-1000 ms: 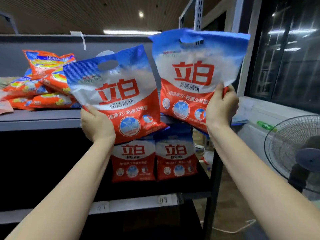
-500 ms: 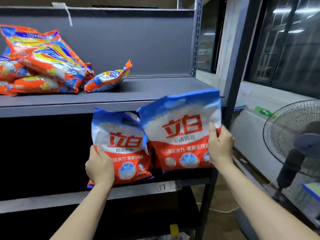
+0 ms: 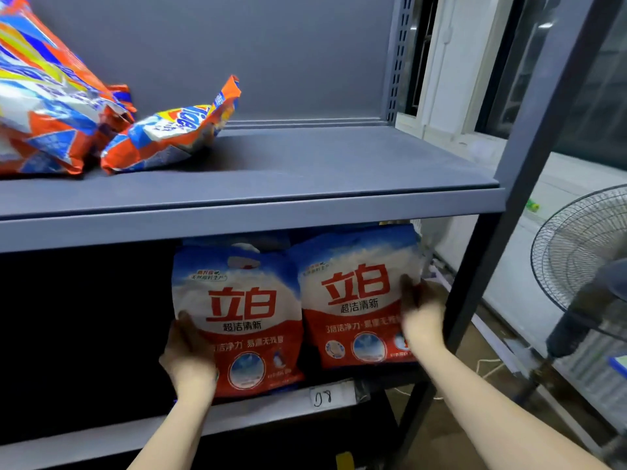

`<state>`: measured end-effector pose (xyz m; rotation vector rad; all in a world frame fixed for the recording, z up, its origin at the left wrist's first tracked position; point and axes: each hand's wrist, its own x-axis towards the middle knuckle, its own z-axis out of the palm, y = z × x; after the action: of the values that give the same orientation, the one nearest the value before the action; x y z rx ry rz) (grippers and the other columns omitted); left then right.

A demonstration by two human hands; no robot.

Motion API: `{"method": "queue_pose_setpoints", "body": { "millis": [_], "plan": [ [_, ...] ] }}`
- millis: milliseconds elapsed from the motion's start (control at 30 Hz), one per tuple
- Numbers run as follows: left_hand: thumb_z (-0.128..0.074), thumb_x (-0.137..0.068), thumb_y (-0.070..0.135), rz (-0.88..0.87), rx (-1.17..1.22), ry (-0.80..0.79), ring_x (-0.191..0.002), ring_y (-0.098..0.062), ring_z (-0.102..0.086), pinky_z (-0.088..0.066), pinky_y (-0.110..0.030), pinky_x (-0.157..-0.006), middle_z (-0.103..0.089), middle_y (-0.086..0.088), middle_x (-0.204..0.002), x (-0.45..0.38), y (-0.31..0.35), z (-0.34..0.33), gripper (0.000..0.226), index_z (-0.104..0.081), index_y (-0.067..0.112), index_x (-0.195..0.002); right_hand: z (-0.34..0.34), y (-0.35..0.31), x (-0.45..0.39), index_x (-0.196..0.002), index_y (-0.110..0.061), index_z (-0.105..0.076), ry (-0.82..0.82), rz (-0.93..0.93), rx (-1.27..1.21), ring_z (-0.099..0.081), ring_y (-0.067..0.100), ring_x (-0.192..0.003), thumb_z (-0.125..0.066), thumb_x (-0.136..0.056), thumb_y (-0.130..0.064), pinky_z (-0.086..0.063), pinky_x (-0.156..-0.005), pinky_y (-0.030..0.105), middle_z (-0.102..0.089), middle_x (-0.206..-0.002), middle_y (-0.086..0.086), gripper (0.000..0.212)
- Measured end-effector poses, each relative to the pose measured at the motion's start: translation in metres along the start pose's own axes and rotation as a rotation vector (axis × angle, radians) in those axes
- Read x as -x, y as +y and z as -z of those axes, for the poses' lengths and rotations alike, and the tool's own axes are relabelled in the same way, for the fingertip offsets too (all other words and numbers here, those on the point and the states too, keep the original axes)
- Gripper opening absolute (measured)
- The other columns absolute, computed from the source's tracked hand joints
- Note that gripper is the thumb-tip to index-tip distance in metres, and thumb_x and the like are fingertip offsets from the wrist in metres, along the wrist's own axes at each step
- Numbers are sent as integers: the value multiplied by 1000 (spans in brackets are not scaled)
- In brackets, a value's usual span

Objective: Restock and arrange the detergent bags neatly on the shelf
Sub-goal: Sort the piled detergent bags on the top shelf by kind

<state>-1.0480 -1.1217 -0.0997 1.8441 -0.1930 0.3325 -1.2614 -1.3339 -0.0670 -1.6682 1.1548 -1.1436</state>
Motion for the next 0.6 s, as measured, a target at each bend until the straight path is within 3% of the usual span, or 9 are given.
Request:
{"method": "queue_pose_setpoints", "body": {
  "millis": [67,167,267,367,433,500,600],
  "plan": [
    [-25,-102,36,17,-8,8,-77,-38,-61,-44,-34,-62,-61,-29,-94,-4,-3,-12,46,-51,-2,-108,-15,8,-7,-106,-15,-61,-10,6,72,-64,28,-82,-33,-98,-51,-49,-68,33,-66,-86,3,46],
    [-22,-102,43,-6,-68,34,-96,-48,-60,-46,-50,-83,-59,-33,-109,-5,-19,-23,55,-48,-3,-114,-30,34,-19,-128,-18,-53,1,-6,241,-55,34,-111,-13,-90,-67,-43,-96,47,-63,-117,13,74],
    [-28,-94,60,37,-177,4,-115,-50,-48,-36,-58,-97,-46,-33,-128,-1,-44,-34,74,-38,-5,-128,-43,54,-17,-143,-13,-35,-106,-87,347,-39,35,-128,-18,-89,-63,-27,-106,46,-46,-138,16,75],
    [-44,-89,59,-8,-178,-45,-136,-46,-26,-28,-56,-109,-18,-27,-151,6,-52,-38,88,-15,-2,-147,-46,61,-16,-149,-18,-21,-149,-42,233,-32,34,-134,-29,-77,-73,-26,-110,48,-35,-147,15,90],
    [-39,-86,64,-153,-317,-58,-143,-39,-10,-13,-53,-116,-7,-25,-155,13,-58,-34,95,-9,-1,-149,-39,61,-10,-151,-22,-15,-49,2,289,-27,34,-138,-42,-84,-64,-25,-112,52,-28,-152,14,84],
    [-36,-82,64,-391,-446,-131,-144,-37,-6,-1,-49,-117,-11,-25,-155,24,-57,-31,92,-18,4,-149,-29,60,6,-149,-16,-23,73,191,464,-34,36,-135,-46,-88,-54,-31,-109,54,-35,-149,17,76],
    [-29,-90,63,-869,-548,-339,-142,-42,-13,-2,-57,-114,-24,-15,-153,47,-46,-42,67,-29,27,-146,-29,72,37,-144,-28,-33,-96,599,668,-36,36,-134,-50,-80,-59,-34,-105,60,-40,-146,10,73]
  ]
}}
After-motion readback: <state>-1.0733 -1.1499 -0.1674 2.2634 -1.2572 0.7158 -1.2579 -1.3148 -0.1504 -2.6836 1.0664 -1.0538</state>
